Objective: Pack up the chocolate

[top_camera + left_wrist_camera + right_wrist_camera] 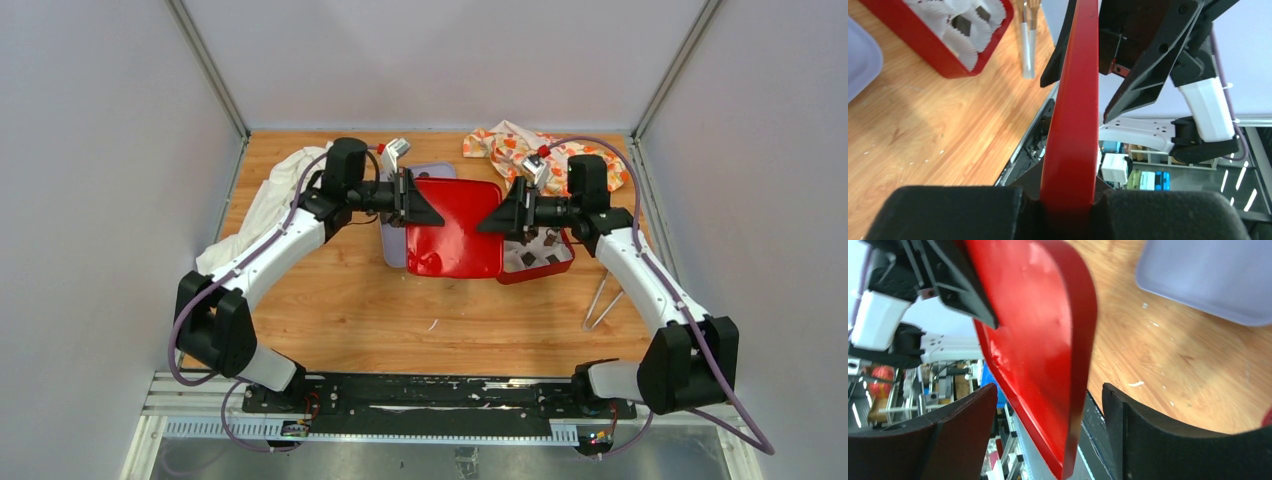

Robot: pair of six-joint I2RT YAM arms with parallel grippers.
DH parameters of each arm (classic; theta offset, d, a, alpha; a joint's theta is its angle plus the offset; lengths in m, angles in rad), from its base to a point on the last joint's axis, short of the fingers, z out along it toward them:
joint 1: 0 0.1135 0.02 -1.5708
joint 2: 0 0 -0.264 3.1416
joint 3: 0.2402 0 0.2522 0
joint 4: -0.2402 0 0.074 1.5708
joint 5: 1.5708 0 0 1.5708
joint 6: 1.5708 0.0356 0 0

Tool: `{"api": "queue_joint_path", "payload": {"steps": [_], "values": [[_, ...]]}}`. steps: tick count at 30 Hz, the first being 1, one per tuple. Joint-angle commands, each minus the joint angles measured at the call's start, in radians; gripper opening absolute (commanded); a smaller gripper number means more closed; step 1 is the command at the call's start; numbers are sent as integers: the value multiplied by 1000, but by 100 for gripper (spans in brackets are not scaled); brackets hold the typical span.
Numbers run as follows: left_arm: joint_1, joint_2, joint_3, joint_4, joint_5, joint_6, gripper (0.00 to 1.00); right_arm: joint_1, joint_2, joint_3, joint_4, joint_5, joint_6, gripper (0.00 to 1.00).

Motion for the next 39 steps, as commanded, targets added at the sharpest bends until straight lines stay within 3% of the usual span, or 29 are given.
{"api": "queue_joint_path", "payload": {"steps": [1,5,7,13,16,19,21,25,28,33,36,39], "values": [[-1,-18,4,176,82,-123,0,-15,-36,-24,240,-215,134,79],[-1,-27,2,256,87,-167,0,-14,-46,-56,465,-306,297,72],[-1,-32,16,258,91,-165,0,-14,-53,-57,496,-314,328,65],[-1,-35,49,260,116,-147,2,-14,-92,-51,414,-301,306,39],[-1,-30,45,260,116,-137,8,-14,-100,-21,359,-285,299,20],[-1,-17,47,261,122,-134,17,-15,-84,42,193,-263,232,0],[-1,-11,56,261,119,-132,25,-14,-80,79,93,-223,176,0],[-1,-2,72,259,109,-134,63,-17,-88,121,-20,-112,126,0],[1,13,120,119,77,-56,80,-33,-80,195,-170,-2,49,0],[68,8,225,-188,19,175,96,-99,-18,385,-535,239,-163,0],[180,-41,184,-206,-4,197,100,-109,83,584,-828,544,-302,0],[278,-70,140,-209,-34,193,100,-106,178,760,-1012,857,-357,0]]}}
